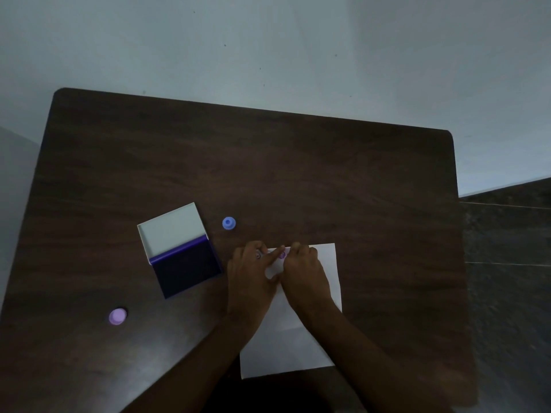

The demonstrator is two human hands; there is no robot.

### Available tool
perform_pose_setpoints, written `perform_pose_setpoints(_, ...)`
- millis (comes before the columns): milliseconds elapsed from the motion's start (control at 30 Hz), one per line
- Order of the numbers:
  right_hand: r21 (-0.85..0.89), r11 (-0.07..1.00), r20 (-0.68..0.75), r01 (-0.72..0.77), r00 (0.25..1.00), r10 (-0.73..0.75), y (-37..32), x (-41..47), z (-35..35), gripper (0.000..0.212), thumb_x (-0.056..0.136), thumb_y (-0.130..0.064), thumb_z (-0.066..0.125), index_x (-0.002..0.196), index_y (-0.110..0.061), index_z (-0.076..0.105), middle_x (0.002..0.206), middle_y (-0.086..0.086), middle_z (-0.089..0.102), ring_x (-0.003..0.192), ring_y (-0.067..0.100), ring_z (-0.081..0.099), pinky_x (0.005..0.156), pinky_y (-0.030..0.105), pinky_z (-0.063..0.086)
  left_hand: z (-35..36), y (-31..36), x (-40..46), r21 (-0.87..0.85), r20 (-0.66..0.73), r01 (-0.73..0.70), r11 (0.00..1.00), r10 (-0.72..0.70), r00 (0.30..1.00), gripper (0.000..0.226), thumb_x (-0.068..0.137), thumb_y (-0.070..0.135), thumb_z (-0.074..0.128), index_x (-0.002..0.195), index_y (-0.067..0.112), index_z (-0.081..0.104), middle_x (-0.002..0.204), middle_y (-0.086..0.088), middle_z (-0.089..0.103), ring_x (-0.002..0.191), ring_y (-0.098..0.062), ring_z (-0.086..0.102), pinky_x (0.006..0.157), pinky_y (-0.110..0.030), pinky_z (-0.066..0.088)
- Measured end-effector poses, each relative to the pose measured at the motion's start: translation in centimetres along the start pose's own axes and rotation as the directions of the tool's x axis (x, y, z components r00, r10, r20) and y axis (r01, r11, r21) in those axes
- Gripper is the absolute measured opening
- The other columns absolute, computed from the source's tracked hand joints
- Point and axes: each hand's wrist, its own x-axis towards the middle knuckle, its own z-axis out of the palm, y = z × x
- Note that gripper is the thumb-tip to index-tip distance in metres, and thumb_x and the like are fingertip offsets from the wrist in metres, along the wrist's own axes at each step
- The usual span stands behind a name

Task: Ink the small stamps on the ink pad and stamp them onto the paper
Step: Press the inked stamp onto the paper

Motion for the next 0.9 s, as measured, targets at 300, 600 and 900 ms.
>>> perform_pose_setpoints(300,0.079,0.996,0.011,-0.039,0.999,0.038,0.0,-0.1,0.2,0.040,0.093,-0.023,0.055,0.129,-0.008,0.047,0.128,0.014,0.052,0.113,0.026,0.048,0.092,0.032,0.043,0.1,0.0,0.1,0.005,0.004,0.002,1.000,-0.002,1.000,0.047,0.072,0.038,0.077,0.114,0.021,0.063,0.122,-0.003,0.060,0.113,-0.021,0.053,0.093,-0.027,0.034)
perform_pose_setpoints(600,0.105,0.994,0.039,-0.043,0.998,0.039,0.4,0.0,0.4,0.044,0.093,-0.027,0.056,0.133,-0.013,0.044,0.134,0.010,0.048,0.120,0.024,0.043,0.098,0.031,0.039,0.5,-0.2,0.2,0.009,-0.017,-0.003,1.000,0.003,1.000,0.048,0.064,0.033,0.083,0.107,0.018,0.065,0.112,-0.007,0.064,0.103,-0.025,0.059,0.085,-0.029,0.035)
perform_pose_setpoints(900,0.128,0.991,0.006,-0.028,1.000,0.027,0.5,-0.2,1.0,0.044,0.093,-0.028,0.056,0.133,-0.013,0.045,0.134,0.010,0.049,0.119,0.024,0.044,0.098,0.030,0.038,1.2,-0.6,0.4,-0.024,0.068,0.022,0.999,-0.020,0.997,0.045,0.078,0.034,0.072,0.117,0.017,0.060,0.124,-0.006,0.058,0.116,-0.023,0.051,0.097,-0.032,0.036)
